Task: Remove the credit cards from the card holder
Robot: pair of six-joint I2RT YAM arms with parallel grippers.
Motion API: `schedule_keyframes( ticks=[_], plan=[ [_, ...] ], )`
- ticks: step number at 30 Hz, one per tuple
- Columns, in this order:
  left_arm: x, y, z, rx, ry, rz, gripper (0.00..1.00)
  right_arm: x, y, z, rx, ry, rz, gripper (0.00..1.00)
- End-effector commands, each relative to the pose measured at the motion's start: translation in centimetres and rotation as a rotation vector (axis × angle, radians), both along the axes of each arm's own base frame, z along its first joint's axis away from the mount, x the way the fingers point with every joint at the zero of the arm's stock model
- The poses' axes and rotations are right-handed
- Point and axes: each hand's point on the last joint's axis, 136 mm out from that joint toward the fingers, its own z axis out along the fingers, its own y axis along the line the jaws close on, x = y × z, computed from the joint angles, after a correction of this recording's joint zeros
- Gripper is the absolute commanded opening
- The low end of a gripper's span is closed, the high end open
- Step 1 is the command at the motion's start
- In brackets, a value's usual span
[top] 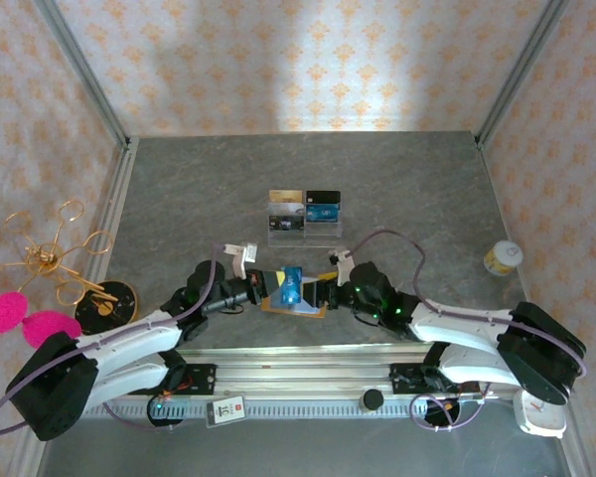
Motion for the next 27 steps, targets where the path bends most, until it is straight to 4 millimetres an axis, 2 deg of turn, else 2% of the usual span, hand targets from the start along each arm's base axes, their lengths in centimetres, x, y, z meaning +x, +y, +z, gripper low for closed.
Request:
schedule_keyframes(
  ticks=[1,6,10,14,17,19,21,23,27],
  plan=[
    [-0.9,-0.6,3.6,-0.129,-0.096,-0.071,0.00,-1.0,0.8,3.1,0.127,-0.040,0.073,0.67],
    [-1.5,-1.0,4.8,-0.187,-0.109,-0.108,0.00,-2.4,1.7,5.9,0.216,-0.071,0.171,0.65],
    [-1.7,-1.3,5.8,-0.228,-0.117,-0.129,0.00,-2.4,2.3,6.4,0.205,-0.068,0.193,0.57],
    [-1.8,-1.6,6.4,-0.239,-0.123,-0.143,0.00,-2.1,2.5,6.8,0.208,-0.069,0.191,0.35],
    [-1.8,-1.8,6.5,-0.242,-0.109,-0.142,0.00,-2.1,2.5,7.8,0.233,-0.089,0.189,0.12],
    [-1.8,-1.6,6.8,-0.260,-0.111,-0.133,0.31,-2.0,2.2,8.6,0.251,-0.109,0.173,0.03],
    [-2.1,-1.1,7.3,-0.284,-0.137,-0.120,0.44,-2.0,1.9,9.4,0.278,-0.129,0.162,0.00],
    [-2.3,-0.8,7.5,-0.299,-0.156,-0.113,0.49,-2.0,1.7,10.2,0.302,-0.139,0.159,0.00],
    [-3.2,-0.5,8.9,-0.351,-0.213,-0.144,0.50,-2.3,1.7,11.8,0.352,-0.152,0.166,0.00]
  ],
)
